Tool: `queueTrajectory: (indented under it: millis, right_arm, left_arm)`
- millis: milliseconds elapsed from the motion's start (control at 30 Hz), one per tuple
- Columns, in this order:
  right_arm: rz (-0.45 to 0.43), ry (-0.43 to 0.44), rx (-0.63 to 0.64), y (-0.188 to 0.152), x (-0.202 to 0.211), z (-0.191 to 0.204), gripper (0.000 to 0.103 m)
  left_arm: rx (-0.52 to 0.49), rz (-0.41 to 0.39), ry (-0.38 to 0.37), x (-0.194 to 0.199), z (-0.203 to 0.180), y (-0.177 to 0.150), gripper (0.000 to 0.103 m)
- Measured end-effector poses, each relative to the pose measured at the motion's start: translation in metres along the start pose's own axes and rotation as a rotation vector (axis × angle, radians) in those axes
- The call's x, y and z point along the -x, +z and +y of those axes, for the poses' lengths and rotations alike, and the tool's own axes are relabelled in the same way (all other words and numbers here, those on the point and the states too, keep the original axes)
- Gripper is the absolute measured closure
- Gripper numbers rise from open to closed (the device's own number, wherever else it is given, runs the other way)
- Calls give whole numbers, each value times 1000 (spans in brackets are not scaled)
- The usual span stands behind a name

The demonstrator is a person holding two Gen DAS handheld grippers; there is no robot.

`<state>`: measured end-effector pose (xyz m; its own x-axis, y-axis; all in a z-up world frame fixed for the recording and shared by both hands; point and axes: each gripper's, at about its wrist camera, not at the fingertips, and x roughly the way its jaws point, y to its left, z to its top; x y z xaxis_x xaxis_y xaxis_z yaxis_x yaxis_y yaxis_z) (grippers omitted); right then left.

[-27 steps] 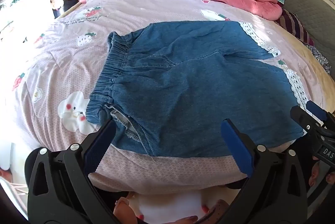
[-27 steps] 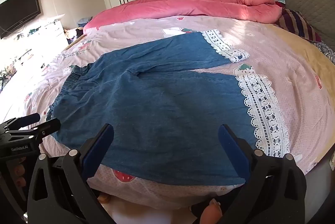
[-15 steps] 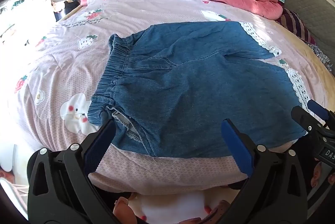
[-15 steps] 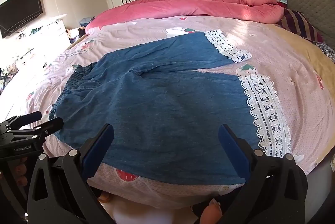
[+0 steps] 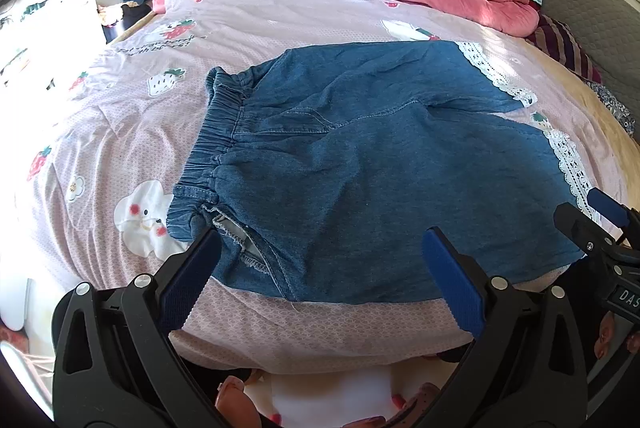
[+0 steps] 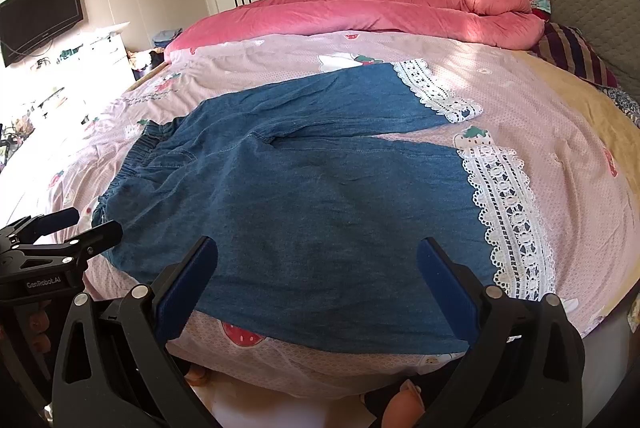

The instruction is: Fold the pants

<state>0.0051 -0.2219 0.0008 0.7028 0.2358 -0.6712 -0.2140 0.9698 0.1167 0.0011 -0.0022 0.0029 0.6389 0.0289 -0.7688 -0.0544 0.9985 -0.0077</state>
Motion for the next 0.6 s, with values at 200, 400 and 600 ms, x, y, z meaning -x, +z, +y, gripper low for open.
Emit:
queueTrajectory:
  millis: [200,400,600]
  right_arm:
    - [-1,-12,10,0,1,0,4]
    - [-8,-16,16,1,1,0,4]
    - [-4,-17,17,2,1,0,4]
  left_arm:
    - [-2,-5,3,0,0,0,9]
    - [2,-8,2,1,0,1,9]
    - [0,-8,-1,1,0,2,9]
